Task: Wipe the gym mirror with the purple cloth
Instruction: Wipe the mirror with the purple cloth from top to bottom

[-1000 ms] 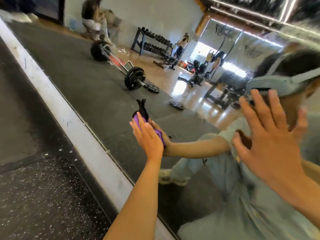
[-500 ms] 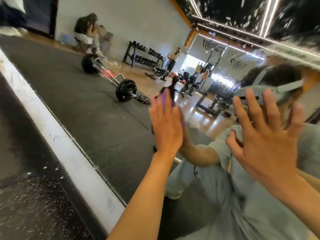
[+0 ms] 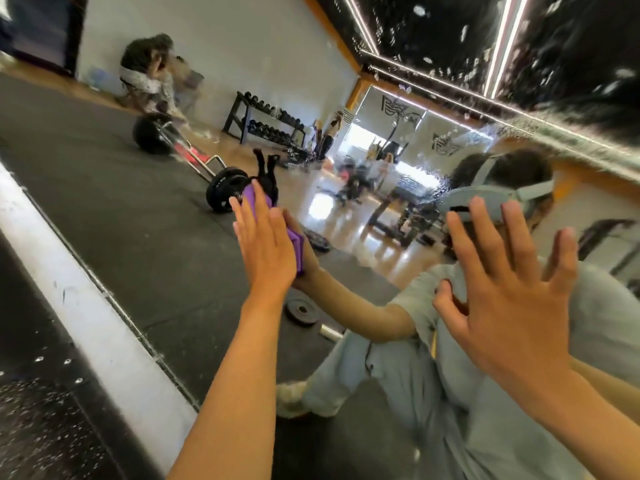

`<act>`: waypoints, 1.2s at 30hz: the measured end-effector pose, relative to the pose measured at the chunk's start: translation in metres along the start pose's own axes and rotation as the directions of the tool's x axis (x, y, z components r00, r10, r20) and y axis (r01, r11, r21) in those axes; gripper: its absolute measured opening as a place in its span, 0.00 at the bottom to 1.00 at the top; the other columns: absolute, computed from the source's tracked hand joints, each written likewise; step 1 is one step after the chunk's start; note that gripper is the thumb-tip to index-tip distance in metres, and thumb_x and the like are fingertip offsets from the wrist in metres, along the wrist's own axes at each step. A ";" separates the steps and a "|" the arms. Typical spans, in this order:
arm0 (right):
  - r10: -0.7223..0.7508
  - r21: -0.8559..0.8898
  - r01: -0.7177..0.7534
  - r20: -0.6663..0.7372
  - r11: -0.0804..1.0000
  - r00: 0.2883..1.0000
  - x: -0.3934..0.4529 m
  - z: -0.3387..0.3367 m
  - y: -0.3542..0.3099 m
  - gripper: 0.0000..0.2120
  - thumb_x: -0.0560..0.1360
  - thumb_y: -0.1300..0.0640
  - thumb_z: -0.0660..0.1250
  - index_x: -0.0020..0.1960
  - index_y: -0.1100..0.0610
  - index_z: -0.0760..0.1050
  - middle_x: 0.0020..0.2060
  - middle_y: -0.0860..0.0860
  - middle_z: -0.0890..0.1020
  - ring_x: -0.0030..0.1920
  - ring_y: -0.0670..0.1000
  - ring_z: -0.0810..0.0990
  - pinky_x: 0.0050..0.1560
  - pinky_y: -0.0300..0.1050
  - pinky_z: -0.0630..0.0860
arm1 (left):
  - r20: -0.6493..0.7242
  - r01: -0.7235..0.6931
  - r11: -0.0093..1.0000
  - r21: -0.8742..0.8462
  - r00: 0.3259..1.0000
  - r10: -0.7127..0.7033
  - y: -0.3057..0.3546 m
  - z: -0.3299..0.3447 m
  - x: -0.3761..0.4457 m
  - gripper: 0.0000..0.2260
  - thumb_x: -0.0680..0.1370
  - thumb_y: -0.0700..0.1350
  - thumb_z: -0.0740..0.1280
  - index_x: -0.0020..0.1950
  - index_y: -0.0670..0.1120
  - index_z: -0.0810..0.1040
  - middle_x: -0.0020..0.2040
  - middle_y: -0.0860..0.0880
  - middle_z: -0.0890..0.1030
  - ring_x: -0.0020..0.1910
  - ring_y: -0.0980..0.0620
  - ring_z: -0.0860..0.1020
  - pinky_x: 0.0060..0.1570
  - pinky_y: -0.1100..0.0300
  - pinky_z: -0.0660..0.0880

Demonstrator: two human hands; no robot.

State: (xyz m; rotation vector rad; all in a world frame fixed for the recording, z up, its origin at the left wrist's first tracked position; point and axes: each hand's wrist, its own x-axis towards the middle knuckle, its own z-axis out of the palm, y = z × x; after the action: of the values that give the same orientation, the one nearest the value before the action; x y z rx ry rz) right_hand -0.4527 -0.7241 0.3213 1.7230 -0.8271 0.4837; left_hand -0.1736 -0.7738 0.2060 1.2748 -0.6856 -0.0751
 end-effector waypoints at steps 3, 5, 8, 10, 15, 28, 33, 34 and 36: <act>0.011 -0.010 -0.011 0.002 1.000 1.000 0.000 0.000 0.000 0.37 0.80 0.42 0.56 0.85 0.51 0.49 0.85 0.52 0.49 0.84 0.58 0.48 0.79 0.72 0.45 | -0.033 0.024 1.000 -0.017 0.999 -0.025 -0.005 0.001 -0.003 0.24 0.90 0.48 0.46 0.87 0.50 0.47 0.87 0.49 0.47 0.85 0.51 0.39 0.83 0.49 0.39; 0.009 -0.020 -0.009 0.013 1.000 1.000 0.000 0.000 0.000 0.37 0.80 0.42 0.55 0.85 0.51 0.48 0.85 0.52 0.48 0.84 0.58 0.47 0.79 0.73 0.46 | -0.046 0.025 1.000 -0.012 0.999 -0.026 0.002 0.002 -0.005 0.25 0.90 0.47 0.47 0.87 0.48 0.48 0.87 0.47 0.46 0.85 0.49 0.38 0.83 0.47 0.39; 0.012 -0.033 -0.012 0.018 0.999 1.000 0.000 0.002 -0.001 0.37 0.81 0.41 0.54 0.86 0.51 0.47 0.85 0.52 0.48 0.84 0.58 0.47 0.78 0.74 0.47 | 0.084 -0.169 0.986 -0.006 0.982 0.169 0.044 0.005 -0.010 0.25 0.90 0.50 0.48 0.87 0.50 0.46 0.85 0.52 0.37 0.84 0.48 0.36 0.83 0.49 0.38; 0.013 -0.031 -0.012 0.006 0.999 1.000 0.000 0.002 -0.001 0.37 0.81 0.41 0.54 0.85 0.51 0.48 0.85 0.52 0.48 0.84 0.58 0.48 0.78 0.74 0.48 | 0.227 -0.463 0.885 -0.042 0.859 0.460 0.092 0.017 -0.024 0.26 0.89 0.53 0.47 0.86 0.51 0.45 0.81 0.58 0.32 0.84 0.49 0.35 0.82 0.53 0.36; 0.013 -0.009 -0.013 -0.033 1.000 0.999 0.002 -0.002 0.000 0.37 0.79 0.44 0.59 0.85 0.52 0.53 0.84 0.52 0.53 0.84 0.58 0.52 0.78 0.73 0.49 | 0.295 -0.683 0.730 -0.030 0.692 0.659 0.130 0.038 -0.060 0.25 0.89 0.51 0.49 0.86 0.49 0.48 0.86 0.51 0.43 0.84 0.50 0.36 0.83 0.50 0.38; 0.348 0.161 -0.333 -0.079 0.929 0.934 0.022 -0.046 0.115 0.37 0.75 0.42 0.56 0.80 0.59 0.60 0.83 0.53 0.59 0.83 0.55 0.54 0.79 0.67 0.46 | 0.336 -0.947 0.310 -0.087 0.265 0.904 0.311 0.085 -0.055 0.24 0.88 0.49 0.50 0.84 0.46 0.62 0.85 0.47 0.61 0.85 0.46 0.52 0.83 0.47 0.46; 0.357 0.166 -0.336 -0.111 0.927 0.928 0.022 -0.045 0.112 0.39 0.76 0.45 0.60 0.84 0.55 0.58 0.83 0.52 0.58 0.83 0.55 0.56 0.80 0.65 0.45 | 0.238 -0.952 0.305 -0.043 0.286 0.928 0.297 0.086 -0.014 0.23 0.87 0.48 0.52 0.83 0.46 0.64 0.83 0.45 0.63 0.85 0.47 0.54 0.84 0.51 0.45; 0.356 0.158 -0.336 -0.120 0.929 0.927 0.022 -0.045 0.111 0.39 0.76 0.45 0.61 0.84 0.55 0.58 0.83 0.52 0.58 0.83 0.55 0.56 0.80 0.65 0.46 | 0.181 -0.936 0.347 -0.060 0.332 0.926 0.287 0.081 -0.003 0.23 0.88 0.48 0.52 0.83 0.44 0.64 0.84 0.44 0.62 0.84 0.48 0.53 0.83 0.54 0.43; 0.348 0.149 -0.328 -0.136 0.933 0.928 0.021 -0.044 0.110 0.39 0.76 0.45 0.60 0.84 0.55 0.57 0.84 0.52 0.57 0.83 0.55 0.56 0.80 0.66 0.47 | 0.158 -0.780 0.574 -0.250 0.552 0.819 0.261 0.072 0.020 0.23 0.89 0.48 0.52 0.84 0.42 0.61 0.84 0.45 0.56 0.85 0.52 0.49 0.82 0.57 0.40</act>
State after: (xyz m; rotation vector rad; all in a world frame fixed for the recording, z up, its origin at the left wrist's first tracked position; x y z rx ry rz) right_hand -0.5160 -0.7047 0.4219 1.6312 -1.0000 0.9133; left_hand -0.2763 -0.7599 0.4572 0.6924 -1.4269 0.4761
